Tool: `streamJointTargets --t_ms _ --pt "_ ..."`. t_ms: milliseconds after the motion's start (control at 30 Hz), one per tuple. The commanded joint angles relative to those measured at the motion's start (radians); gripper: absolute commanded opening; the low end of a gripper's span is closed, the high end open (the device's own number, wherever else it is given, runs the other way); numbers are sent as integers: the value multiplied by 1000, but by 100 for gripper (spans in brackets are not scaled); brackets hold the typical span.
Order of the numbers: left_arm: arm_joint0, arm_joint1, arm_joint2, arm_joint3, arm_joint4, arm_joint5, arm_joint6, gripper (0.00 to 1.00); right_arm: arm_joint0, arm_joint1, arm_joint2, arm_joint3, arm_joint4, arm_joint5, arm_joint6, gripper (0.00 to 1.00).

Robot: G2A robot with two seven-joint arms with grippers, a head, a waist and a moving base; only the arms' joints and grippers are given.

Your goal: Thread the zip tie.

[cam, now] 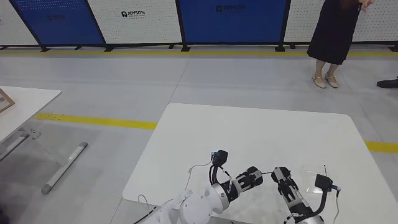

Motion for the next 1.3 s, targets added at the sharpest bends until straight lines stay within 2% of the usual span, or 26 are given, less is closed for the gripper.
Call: streamJointTargets --t_ms 0,800,1000,1133,1167,1200,1233,1267 --pt "0 0 0 -1 0 -2 -2 0 -1 0 -1 -1 -2 -4 -1 0" --pt "19 -1 1 -48 0 -37 -9 0 -21 0 23 -22 42 -57 -4 0" --pt "22 -2 2 -52 0 -37 -12 0 -21 0 26 -23 43 -63 2 0" --pt "18 -3 5 -47 3 -20 -9 0 -23 0 29 -22 47 -71 0 0" --pt "16 -4 6 -45 4 -16 -8 13 -24 0 31 -22 48 -72 -2 0" --pt "14 -4 7 -45 7 -11 -7 19 -25 0 32 -21 48 -72 -6 0" --pt "13 -5 8 -44 10 -8 -6 29 -26 -1 33 -21 47 -71 -9 0" --pt "12 -5 9 -44 11 -5 -6 33 -26 -1 34 -21 45 -68 -13 0"
